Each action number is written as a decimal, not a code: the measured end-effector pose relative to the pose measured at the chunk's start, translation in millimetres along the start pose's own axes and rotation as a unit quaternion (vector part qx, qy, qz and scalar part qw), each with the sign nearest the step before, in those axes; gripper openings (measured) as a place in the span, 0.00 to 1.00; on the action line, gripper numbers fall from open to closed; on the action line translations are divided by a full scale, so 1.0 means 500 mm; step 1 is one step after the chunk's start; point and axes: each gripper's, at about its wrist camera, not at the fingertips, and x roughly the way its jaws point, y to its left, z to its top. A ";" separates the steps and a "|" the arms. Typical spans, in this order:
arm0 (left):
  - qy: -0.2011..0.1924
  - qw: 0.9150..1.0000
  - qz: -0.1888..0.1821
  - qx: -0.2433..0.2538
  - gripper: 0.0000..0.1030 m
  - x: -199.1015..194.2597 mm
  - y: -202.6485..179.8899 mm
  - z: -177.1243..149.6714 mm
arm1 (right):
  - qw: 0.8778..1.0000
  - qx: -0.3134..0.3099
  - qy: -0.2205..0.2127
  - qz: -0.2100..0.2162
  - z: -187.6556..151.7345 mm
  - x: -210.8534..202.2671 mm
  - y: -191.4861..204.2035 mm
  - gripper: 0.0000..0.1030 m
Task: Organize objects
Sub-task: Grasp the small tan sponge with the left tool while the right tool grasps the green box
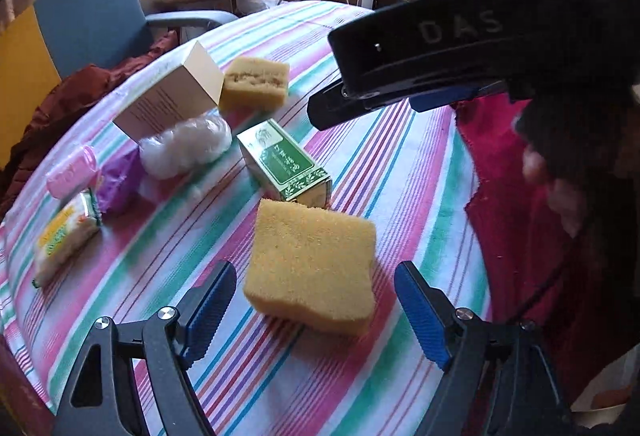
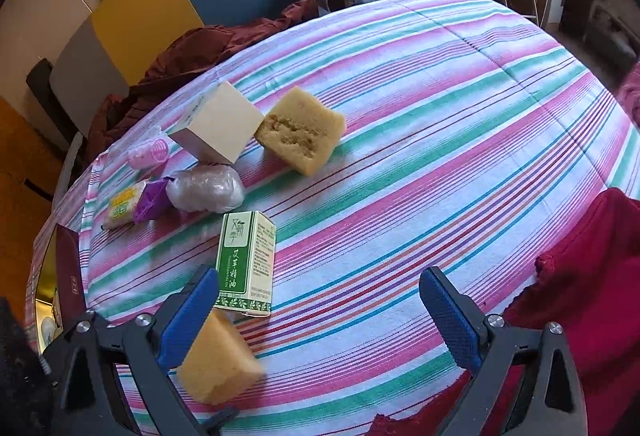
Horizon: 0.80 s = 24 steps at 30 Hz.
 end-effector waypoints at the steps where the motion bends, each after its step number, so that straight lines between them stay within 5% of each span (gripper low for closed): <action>1: 0.001 1.000 -0.004 -0.008 0.71 0.002 0.006 -0.004 | 1.000 0.000 0.002 0.001 0.000 0.003 0.001 0.98; 3: 0.004 0.999 -0.024 -0.036 0.61 0.009 0.022 -0.015 | 1.000 -0.006 0.001 0.005 -0.002 0.009 0.009 0.98; 6: -0.003 0.997 -0.045 -0.064 0.59 0.005 0.037 -0.027 | 0.999 -0.030 -0.007 0.018 -0.005 0.020 0.039 0.95; 15: -0.024 0.992 -0.026 -0.119 0.58 -0.043 0.066 -0.098 | 0.995 -0.099 0.001 0.011 -0.020 0.069 0.105 0.68; 18: -0.033 0.990 -0.021 -0.133 0.59 -0.051 0.067 -0.116 | 0.995 -0.100 0.014 0.009 -0.020 0.090 0.104 0.54; 20: -0.032 0.990 -0.019 -0.136 0.60 -0.049 0.061 -0.116 | 0.994 -0.106 0.022 -0.003 -0.022 0.098 0.103 0.33; 24: -0.032 0.989 -0.020 -0.144 0.60 -0.050 0.064 -0.121 | 0.993 -0.117 0.028 -0.006 -0.024 0.092 0.103 0.30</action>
